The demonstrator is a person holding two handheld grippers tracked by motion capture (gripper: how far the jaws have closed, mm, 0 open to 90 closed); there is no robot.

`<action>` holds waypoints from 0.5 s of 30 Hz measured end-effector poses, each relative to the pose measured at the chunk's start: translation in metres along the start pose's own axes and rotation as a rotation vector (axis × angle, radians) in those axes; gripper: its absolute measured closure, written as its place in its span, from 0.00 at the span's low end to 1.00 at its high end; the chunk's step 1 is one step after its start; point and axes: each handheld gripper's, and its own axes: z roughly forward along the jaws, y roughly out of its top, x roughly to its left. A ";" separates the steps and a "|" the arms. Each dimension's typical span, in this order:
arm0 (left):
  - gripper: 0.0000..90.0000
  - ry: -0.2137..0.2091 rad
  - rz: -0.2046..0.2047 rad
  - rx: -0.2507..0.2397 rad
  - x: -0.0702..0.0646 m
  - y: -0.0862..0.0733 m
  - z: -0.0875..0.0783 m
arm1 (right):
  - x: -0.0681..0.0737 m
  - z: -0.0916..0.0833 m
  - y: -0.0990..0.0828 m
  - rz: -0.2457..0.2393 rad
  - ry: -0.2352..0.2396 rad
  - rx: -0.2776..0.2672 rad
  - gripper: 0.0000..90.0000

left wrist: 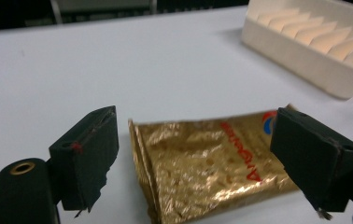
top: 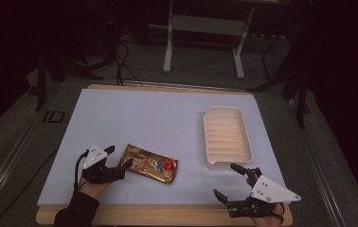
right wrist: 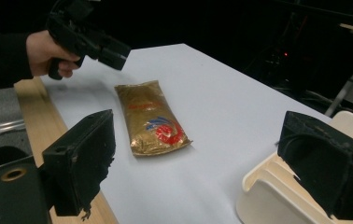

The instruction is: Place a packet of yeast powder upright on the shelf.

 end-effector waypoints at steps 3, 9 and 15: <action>0.25 0.010 0.001 0.033 0.002 -0.003 0.005 | 0.000 0.001 0.000 0.025 0.018 -0.006 0.12; 0.30 0.011 -0.027 0.073 0.005 -0.008 0.009 | 0.004 0.005 0.000 0.014 0.013 0.031 0.12; 0.35 0.005 -0.078 0.141 0.012 -0.016 0.018 | 0.004 0.005 0.000 0.020 0.008 0.030 0.15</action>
